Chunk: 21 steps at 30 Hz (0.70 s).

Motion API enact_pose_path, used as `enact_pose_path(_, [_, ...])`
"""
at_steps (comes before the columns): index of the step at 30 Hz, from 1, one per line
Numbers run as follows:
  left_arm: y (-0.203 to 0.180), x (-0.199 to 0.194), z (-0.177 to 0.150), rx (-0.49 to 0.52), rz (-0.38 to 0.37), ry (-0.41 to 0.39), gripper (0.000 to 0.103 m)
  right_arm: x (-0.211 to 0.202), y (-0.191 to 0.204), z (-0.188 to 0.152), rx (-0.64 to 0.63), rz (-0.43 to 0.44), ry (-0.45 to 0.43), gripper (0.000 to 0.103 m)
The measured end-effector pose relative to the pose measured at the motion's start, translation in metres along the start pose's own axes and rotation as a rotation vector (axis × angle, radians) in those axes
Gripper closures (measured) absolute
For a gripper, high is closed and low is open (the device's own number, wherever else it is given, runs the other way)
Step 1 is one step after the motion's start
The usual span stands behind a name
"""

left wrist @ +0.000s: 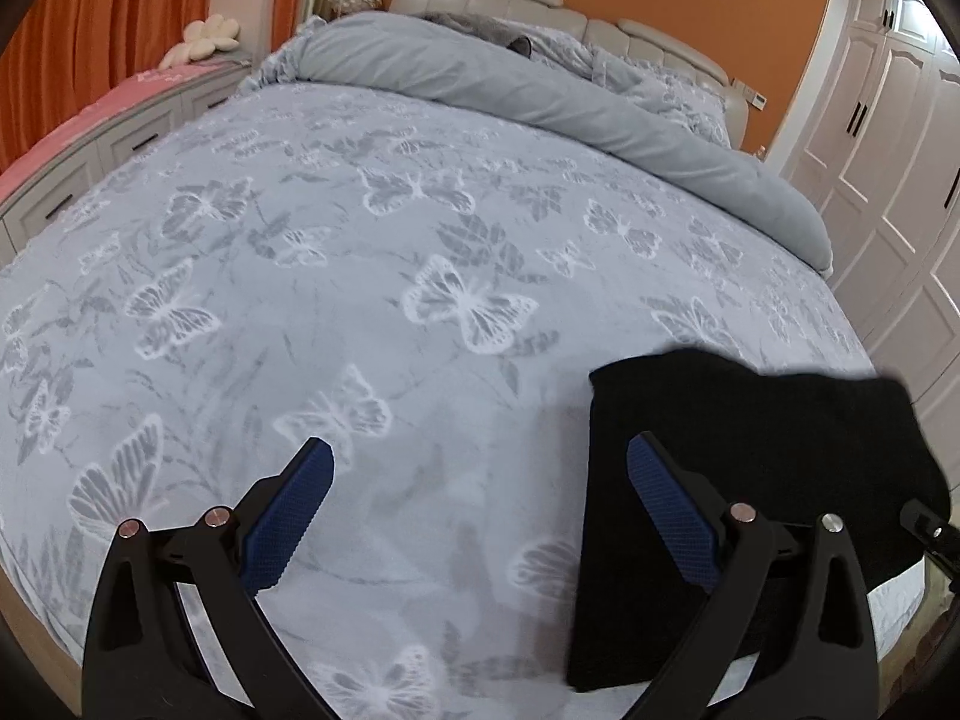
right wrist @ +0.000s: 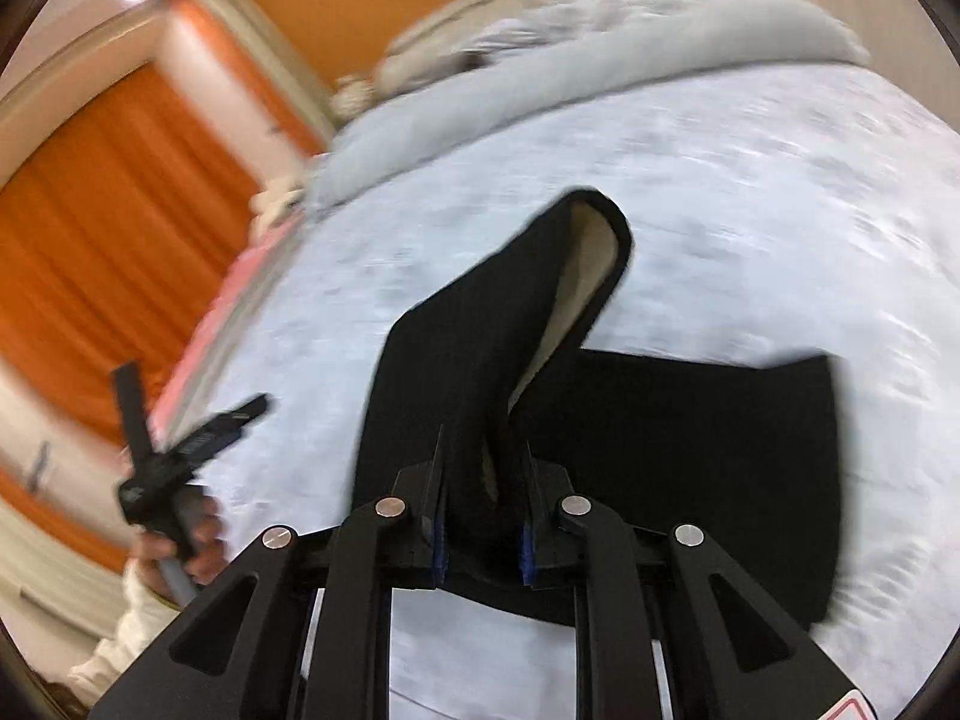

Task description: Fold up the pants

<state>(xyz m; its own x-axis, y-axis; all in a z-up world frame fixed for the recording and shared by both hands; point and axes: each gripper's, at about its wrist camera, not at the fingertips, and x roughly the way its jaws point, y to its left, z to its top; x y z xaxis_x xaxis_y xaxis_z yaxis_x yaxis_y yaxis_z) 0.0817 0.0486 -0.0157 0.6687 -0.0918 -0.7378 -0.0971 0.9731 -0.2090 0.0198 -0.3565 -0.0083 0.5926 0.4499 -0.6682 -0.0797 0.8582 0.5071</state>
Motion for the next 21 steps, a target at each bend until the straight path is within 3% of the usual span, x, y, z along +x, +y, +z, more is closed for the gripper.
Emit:
enact_pose_path(4, [-0.019, 0.013, -0.011, 0.022, -0.037, 0.054, 0.007, -0.010, -0.065, -0.014, 0.090, -0.112, 0.038, 0.086])
enact_pose_path(7, [-0.040, 0.024, -0.021, 0.055, -0.089, 0.110, 0.007, 0.015, -0.098, -0.024, 0.131, -0.184, 0.140, 0.081])
enact_pose_path(9, [-0.053, 0.031, -0.029, 0.076, -0.123, 0.147, 0.007, 0.024, -0.111, -0.028, 0.168, -0.181, 0.179, 0.081])
enact_pose_path(11, [-0.067, 0.039, -0.040, 0.101, -0.151, 0.189, 0.006, 0.015, -0.105, -0.024, 0.170, -0.186, 0.166, 0.072])
enact_pose_path(13, [-0.076, 0.047, -0.048, 0.105, -0.183, 0.232, 0.007, -0.006, -0.092, -0.014, 0.143, -0.210, 0.072, 0.035])
enact_pose_path(14, [-0.080, 0.053, -0.051, 0.097, -0.204, 0.258, 0.007, -0.013, -0.087, -0.012, 0.132, -0.197, 0.021, 0.026])
enact_pose_path(18, [-0.087, 0.079, -0.063, 0.063, -0.249, 0.372, 0.006, 0.006, -0.088, 0.006, 0.137, -0.200, -0.006, 0.022])
enact_pose_path(21, [-0.084, 0.088, -0.068, 0.006, -0.268, 0.382, 0.005, 0.036, -0.092, 0.015, 0.115, -0.211, 0.011, 0.022])
